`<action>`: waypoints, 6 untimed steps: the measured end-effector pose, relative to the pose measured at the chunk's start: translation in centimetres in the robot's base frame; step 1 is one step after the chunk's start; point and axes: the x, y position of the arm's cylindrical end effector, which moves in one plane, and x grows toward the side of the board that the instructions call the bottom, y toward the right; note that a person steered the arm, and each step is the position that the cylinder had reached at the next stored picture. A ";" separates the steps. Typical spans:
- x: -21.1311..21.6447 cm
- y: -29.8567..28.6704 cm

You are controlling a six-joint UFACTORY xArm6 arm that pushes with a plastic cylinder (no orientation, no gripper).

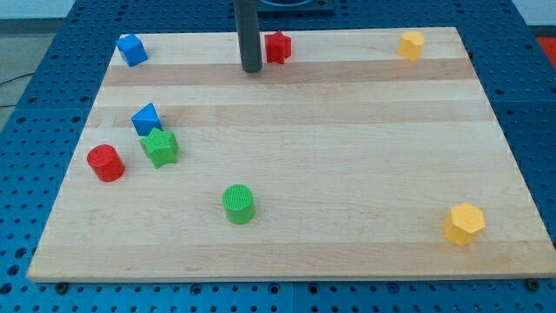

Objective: Move the yellow heart diagonally to the green circle

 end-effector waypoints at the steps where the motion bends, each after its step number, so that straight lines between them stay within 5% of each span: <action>1: 0.0 0.2; 5: 0.2 6.9; 6: -4.0 13.2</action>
